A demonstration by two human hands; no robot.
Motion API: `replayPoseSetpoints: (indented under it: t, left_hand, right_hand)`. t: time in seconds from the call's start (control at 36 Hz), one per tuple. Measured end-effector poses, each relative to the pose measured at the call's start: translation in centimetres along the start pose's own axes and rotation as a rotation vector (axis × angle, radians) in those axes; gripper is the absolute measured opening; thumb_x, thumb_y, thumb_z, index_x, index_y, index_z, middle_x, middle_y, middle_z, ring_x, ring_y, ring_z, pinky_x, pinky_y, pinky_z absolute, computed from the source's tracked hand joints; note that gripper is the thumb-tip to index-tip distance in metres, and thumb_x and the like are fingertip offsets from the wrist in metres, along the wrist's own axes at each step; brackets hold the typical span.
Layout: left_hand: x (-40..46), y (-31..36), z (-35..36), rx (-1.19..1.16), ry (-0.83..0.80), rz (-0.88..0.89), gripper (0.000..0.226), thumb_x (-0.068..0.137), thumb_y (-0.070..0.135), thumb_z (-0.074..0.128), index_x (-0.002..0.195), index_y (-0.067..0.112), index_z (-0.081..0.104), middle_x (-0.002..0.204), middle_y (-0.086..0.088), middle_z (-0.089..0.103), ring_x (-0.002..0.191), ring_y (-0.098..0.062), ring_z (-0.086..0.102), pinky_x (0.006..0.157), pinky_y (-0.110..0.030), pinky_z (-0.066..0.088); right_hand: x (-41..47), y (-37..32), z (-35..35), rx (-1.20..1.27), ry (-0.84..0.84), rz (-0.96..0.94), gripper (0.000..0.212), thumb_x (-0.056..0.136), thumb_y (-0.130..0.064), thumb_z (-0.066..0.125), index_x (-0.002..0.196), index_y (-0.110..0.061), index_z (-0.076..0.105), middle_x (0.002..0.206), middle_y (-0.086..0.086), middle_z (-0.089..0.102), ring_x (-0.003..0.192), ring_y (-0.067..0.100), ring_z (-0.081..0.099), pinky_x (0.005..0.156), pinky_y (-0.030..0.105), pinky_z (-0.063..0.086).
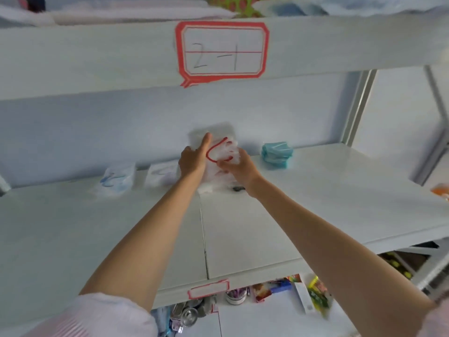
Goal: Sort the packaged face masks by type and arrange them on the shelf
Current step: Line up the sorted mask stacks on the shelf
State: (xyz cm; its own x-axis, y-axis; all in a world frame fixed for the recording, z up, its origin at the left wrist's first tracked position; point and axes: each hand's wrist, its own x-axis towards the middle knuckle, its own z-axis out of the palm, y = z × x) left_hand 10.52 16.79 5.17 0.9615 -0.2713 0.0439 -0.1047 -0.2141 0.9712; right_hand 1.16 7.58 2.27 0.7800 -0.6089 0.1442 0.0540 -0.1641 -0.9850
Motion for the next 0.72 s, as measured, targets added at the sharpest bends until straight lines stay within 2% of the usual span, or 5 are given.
replayPoseSetpoints:
  t: [0.06, 0.14, 0.22, 0.33, 0.72]
  left_hand:
    - [0.3, 0.7, 2.4, 0.004, -0.072, 0.003, 0.092, 0.078, 0.081, 0.043, 0.125, 0.003, 0.057, 0.127, -0.013, 0.061, 0.115, -0.033, 0.057, 0.097, -0.038, 0.046]
    - [0.9, 1.9, 6.3, -0.044, -0.23, 0.005, 0.082, 0.082, 0.081, 0.035, 0.108, 0.008, 0.062, 0.11, -0.01, 0.067, 0.099, -0.027, 0.061, 0.082, -0.033, 0.048]
    - [1.2, 3.0, 9.9, -0.099, -0.392, -0.003, 0.083, 0.069, 0.082, 0.048, 0.103, 0.008, 0.066, 0.096, -0.008, 0.069, 0.09, -0.026, 0.065, 0.081, -0.035, 0.05]
    - [0.2, 4.7, 14.7, -0.107, -0.503, 0.055, 0.025, 0.09, 0.032, 0.058, 0.073, 0.014, 0.058, 0.07, -0.006, 0.056, 0.062, -0.021, 0.052, 0.058, -0.027, 0.039]
    - [1.5, 7.6, 30.1, -0.165, -0.455, 0.071, 0.015, 0.088, 0.008, 0.061, 0.074, 0.013, 0.061, 0.087, -0.014, 0.062, 0.077, -0.023, 0.057, 0.074, -0.033, 0.046]
  right_hand:
    - [0.9, 0.2, -2.2, 0.036, 0.031, 0.007, 0.049, 0.08, -0.018, 0.075, 0.121, -0.013, 0.049, 0.104, 0.002, 0.062, 0.091, 0.016, 0.063, 0.074, 0.025, 0.054]
    - [2.5, 0.8, -6.2, 0.066, 0.117, 0.054, 0.056, 0.075, -0.019, 0.078, 0.123, -0.01, 0.051, 0.112, 0.01, 0.064, 0.099, 0.025, 0.065, 0.085, 0.037, 0.056]
    - [3.7, 1.0, -10.7, 0.095, 0.215, 0.067, 0.044, 0.075, -0.014, 0.075, 0.115, -0.008, 0.058, 0.102, 0.01, 0.065, 0.088, 0.024, 0.064, 0.079, 0.035, 0.055]
    - [4.3, 0.7, -16.8, 0.17, 0.235, 0.098, 0.022, 0.081, -0.003, 0.068, 0.103, -0.003, 0.063, 0.075, 0.007, 0.064, 0.063, 0.017, 0.062, 0.052, 0.022, 0.051]
    - [12.4, 2.4, -31.0, 0.124, 0.152, 0.209, 0.035, 0.082, -0.006, 0.067, 0.116, -0.005, 0.058, 0.09, 0.009, 0.063, 0.071, 0.019, 0.063, 0.062, 0.029, 0.055]
